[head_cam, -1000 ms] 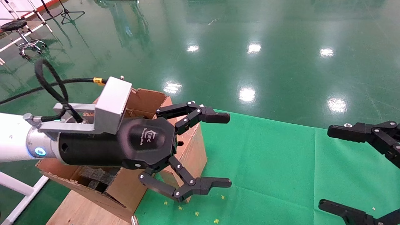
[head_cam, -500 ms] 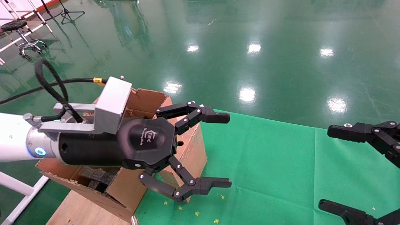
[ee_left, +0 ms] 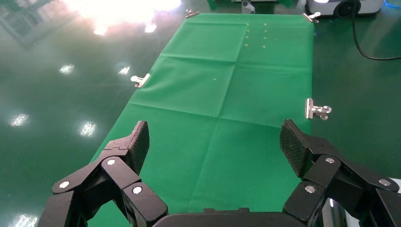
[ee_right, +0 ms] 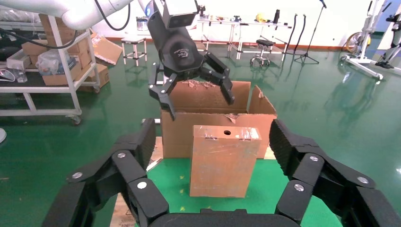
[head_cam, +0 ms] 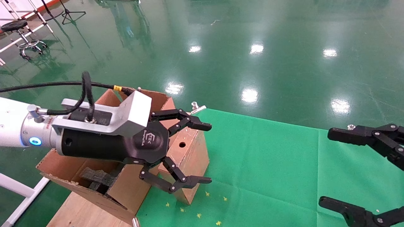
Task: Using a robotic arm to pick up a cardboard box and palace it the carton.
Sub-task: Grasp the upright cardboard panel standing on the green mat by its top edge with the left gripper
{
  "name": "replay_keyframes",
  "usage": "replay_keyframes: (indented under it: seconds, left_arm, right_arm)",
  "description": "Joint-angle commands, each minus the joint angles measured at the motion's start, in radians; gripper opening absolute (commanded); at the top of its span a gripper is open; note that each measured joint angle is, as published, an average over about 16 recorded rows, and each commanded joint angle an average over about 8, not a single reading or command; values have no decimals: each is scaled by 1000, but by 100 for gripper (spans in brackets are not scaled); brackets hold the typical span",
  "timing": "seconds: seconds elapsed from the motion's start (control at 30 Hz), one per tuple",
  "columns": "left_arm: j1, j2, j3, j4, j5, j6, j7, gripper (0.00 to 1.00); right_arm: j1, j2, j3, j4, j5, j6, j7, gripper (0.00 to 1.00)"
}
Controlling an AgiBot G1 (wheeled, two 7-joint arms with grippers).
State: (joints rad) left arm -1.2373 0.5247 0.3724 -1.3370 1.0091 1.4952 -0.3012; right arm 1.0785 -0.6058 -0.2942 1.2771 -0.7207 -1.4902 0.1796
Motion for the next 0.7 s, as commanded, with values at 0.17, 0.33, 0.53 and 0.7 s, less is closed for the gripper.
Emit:
replay_keyframes:
  seconds: [0.17, 0.33, 0.53, 0.7]
  left_arm:
    - [-41, -11, 14, 10, 64, -6, -7, 100]
    - [-103, -26, 51, 7, 225, -51, -97, 100]
    - [-238, 14, 145, -9, 510, -43, -331, 100]
    - [-353, 91, 205, -14, 651, 9, -531, 100]
  right_arm:
    - [0, 0, 0, 0, 0, 0, 0, 0]
    - [0, 0, 0, -1, 0, 0, 0, 0]
    - [0, 0, -1, -1, 0, 0, 0, 0]
    - [0, 0, -1, -1, 0, 0, -1, 0]
